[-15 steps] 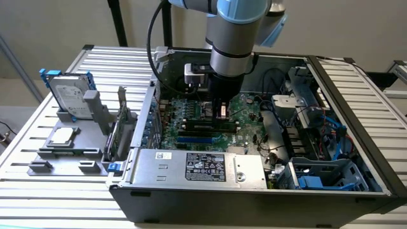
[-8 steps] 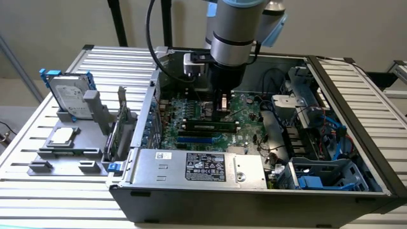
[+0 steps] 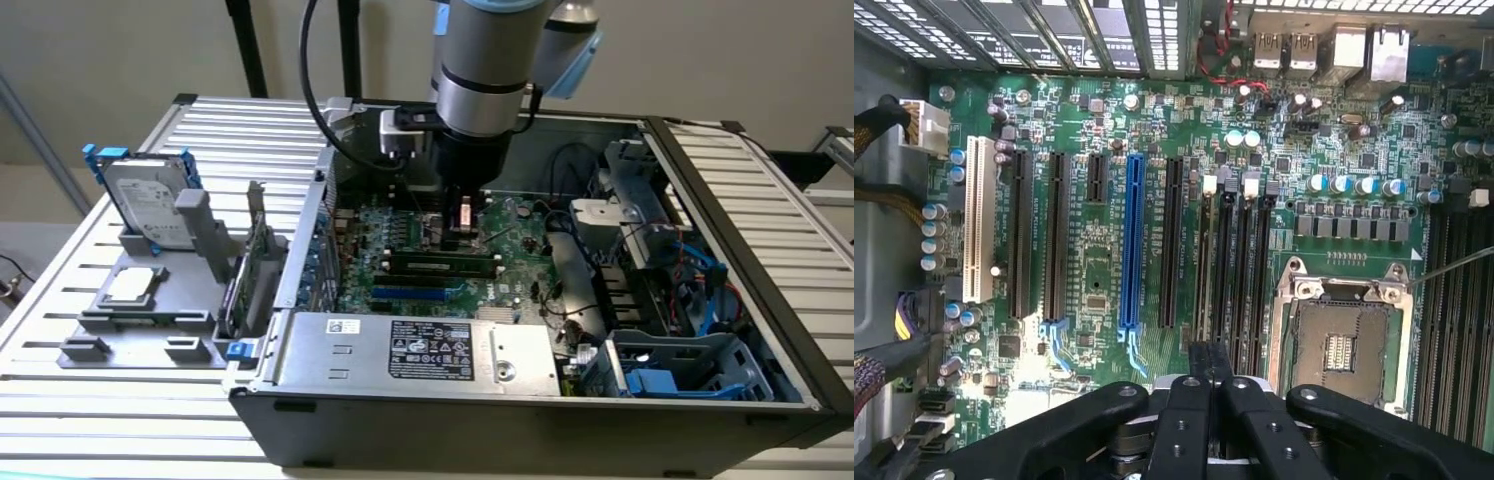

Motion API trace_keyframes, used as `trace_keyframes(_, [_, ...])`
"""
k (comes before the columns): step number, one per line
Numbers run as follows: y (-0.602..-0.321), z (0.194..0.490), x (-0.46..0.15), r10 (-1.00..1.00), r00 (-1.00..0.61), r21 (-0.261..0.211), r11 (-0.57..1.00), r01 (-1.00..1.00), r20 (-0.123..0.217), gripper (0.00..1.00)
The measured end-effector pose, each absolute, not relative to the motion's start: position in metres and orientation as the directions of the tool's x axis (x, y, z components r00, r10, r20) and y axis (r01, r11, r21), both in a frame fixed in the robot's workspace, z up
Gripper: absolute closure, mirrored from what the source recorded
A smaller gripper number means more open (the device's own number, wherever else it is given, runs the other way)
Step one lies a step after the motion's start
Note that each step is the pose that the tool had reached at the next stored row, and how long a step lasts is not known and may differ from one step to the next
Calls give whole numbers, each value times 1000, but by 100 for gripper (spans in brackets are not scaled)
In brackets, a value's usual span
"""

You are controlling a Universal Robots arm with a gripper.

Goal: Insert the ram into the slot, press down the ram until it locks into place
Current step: 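Insert the ram into the slot, then press down the ram until it locks into place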

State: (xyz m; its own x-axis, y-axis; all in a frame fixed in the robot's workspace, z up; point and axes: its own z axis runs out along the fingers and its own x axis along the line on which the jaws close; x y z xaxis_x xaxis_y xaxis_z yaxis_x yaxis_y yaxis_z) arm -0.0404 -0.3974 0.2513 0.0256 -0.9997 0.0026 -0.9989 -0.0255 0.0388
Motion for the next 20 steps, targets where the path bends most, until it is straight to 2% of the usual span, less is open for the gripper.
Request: trace_keyframes(20, [-396, 241, -42, -1000, 25, 39, -25, -999, 4, 90])
